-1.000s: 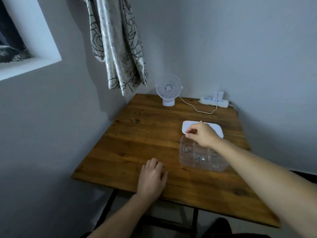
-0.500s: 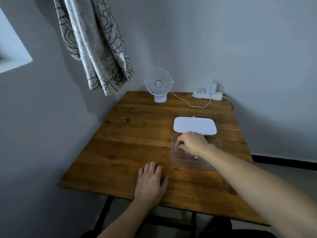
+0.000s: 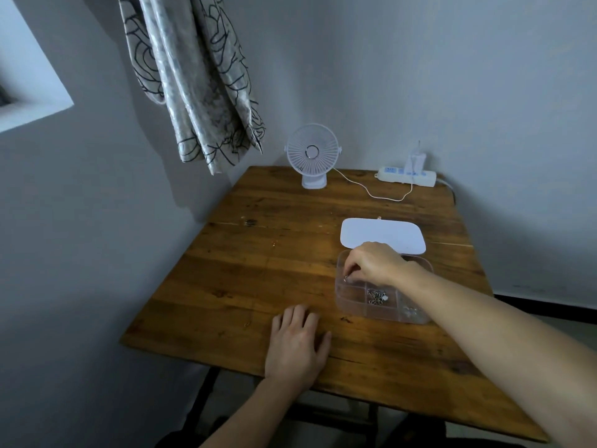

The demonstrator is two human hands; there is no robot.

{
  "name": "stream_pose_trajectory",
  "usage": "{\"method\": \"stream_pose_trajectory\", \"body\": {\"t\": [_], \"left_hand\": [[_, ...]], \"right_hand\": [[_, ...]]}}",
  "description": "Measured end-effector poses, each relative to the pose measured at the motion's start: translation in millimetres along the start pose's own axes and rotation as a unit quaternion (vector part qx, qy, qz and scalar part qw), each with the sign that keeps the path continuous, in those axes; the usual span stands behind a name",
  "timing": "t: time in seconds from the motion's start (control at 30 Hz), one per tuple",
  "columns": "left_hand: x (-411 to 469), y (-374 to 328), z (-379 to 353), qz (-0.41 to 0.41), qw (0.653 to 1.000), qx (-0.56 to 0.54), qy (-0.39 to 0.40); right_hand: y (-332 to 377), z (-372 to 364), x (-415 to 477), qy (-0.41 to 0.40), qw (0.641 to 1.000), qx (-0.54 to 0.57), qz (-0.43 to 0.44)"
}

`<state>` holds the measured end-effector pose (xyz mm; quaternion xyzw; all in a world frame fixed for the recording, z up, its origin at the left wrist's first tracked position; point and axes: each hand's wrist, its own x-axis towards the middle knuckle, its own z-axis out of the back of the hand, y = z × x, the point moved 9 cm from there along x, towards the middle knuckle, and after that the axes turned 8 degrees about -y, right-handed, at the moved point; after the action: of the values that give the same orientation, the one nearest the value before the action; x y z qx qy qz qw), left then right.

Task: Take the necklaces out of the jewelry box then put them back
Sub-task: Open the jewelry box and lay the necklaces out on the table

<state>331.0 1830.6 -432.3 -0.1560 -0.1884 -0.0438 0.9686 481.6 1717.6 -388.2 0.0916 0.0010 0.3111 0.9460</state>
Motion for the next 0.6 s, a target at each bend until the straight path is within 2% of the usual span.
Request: {"method": "stream_pose_trajectory", "body": {"t": [0.17, 0.3, 0.47, 0.6], "left_hand": [[0, -1, 1, -0.002, 1.0, -0.002, -0.005], [-1, 0, 1, -0.001, 1.0, 0.001, -0.001], [0, 0, -1, 0.006, 1.0, -0.004, 0.021], [7, -3, 3, 0.024, 0.999, -0.015, 0.043]], "right_hand": [[-21, 6, -17, -0.077, 0.983, 0.139, -0.086], [-42, 29, -34, -0.143, 0.933, 0.281, -0.171], [-49, 56, -55, -0.161, 0.863, 0.43, -0.211], [-44, 78, -71, -0.134, 0.851, 0.46, -0.216]]}}
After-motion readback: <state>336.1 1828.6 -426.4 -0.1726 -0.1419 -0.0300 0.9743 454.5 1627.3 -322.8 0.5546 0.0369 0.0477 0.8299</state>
